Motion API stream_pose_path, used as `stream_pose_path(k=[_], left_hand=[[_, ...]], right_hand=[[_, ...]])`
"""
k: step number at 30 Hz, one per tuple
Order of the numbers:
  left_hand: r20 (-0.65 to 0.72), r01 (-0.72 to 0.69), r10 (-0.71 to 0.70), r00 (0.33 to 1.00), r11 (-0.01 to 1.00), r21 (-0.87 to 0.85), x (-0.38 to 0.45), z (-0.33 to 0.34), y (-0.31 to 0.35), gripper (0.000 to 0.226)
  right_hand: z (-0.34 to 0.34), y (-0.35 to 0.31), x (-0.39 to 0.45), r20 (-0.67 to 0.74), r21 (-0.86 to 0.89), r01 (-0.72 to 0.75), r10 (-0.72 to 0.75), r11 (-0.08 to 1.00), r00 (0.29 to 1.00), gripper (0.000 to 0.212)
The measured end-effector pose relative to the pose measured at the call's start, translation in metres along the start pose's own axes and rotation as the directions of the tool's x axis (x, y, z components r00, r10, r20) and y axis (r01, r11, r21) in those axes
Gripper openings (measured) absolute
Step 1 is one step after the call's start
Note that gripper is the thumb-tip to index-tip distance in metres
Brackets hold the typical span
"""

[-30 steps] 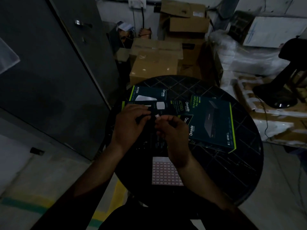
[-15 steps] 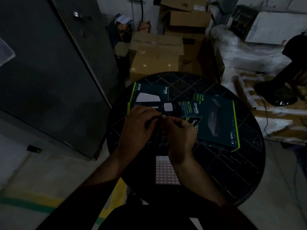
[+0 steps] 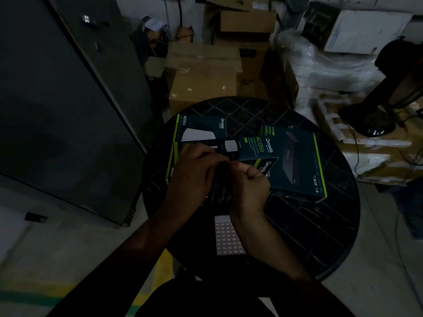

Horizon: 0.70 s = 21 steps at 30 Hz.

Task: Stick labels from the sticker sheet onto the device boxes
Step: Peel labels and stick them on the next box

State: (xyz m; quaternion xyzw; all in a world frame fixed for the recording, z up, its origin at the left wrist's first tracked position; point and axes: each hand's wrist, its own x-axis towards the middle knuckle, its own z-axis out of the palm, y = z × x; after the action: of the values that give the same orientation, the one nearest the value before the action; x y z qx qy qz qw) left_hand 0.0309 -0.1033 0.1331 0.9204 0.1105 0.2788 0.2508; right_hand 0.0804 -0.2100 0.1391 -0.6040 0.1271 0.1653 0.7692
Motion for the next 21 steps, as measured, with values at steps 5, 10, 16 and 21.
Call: stream_pose_path(k=[5, 10, 16, 21], left_hand=[[0.024, 0.001, -0.001, 1.000, 1.000, 0.017, 0.003, -0.001, 0.000, 0.025], [0.029, 0.003, -0.004, 1.000, 1.000, 0.018, 0.002, -0.002, 0.002, 0.028], [0.048, -0.035, 0.032, 0.998, 0.998, 0.055, 0.007, -0.003, 0.002, 0.029], [0.046, -0.040, 0.037, 0.998, 0.997, 0.063, 0.007, -0.001, 0.002, 0.031]], right_hand=[[0.002, 0.007, 0.000, 0.024, 0.102, -0.041, 0.038, 0.994, 0.999, 0.018], [0.002, 0.013, 0.006, 0.006, 0.111, -0.058, 0.058, 0.992, 0.998, 0.017], [-0.016, 0.027, 0.016, 0.066, 0.107, -0.115, 0.108, 0.988, 0.992, 0.014], [-0.026, 0.012, 0.020, 0.124, -0.100, 0.132, -0.119, 0.986, 0.985, 0.014]])
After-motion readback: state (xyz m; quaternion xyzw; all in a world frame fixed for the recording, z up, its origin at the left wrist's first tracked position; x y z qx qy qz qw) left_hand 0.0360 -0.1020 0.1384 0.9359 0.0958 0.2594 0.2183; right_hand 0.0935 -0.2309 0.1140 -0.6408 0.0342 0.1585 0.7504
